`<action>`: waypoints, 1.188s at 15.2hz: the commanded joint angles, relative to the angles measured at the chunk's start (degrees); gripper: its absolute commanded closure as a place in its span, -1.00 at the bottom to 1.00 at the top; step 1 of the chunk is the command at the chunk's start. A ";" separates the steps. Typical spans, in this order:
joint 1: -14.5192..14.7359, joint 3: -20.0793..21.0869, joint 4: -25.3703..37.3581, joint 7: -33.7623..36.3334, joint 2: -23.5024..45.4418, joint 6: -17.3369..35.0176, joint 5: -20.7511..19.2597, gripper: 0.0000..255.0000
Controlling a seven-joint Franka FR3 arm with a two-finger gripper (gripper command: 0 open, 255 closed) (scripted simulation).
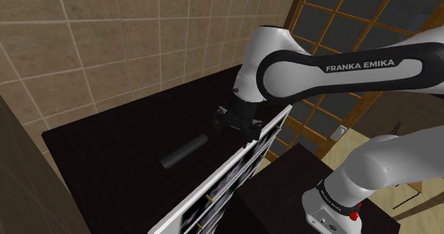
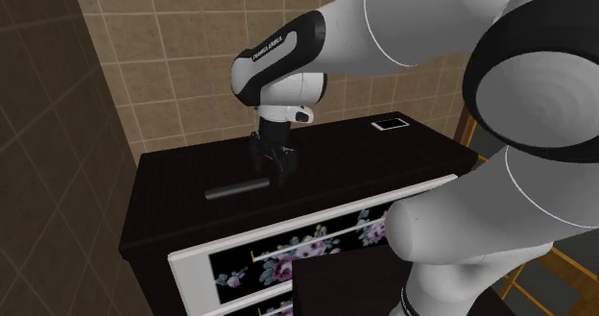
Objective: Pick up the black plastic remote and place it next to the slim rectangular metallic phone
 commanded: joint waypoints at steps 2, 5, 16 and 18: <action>-4.15 6.52 3.40 9.15 7.42 6.53 -1.15 -1.00; -9.32 13.29 6.97 19.60 16.07 13.05 -6.13 -1.00; -6.38 12.46 14.48 53.19 43.17 26.60 -37.85 -1.00; -4.80 10.97 14.46 54.58 44.81 27.84 -39.84 -1.00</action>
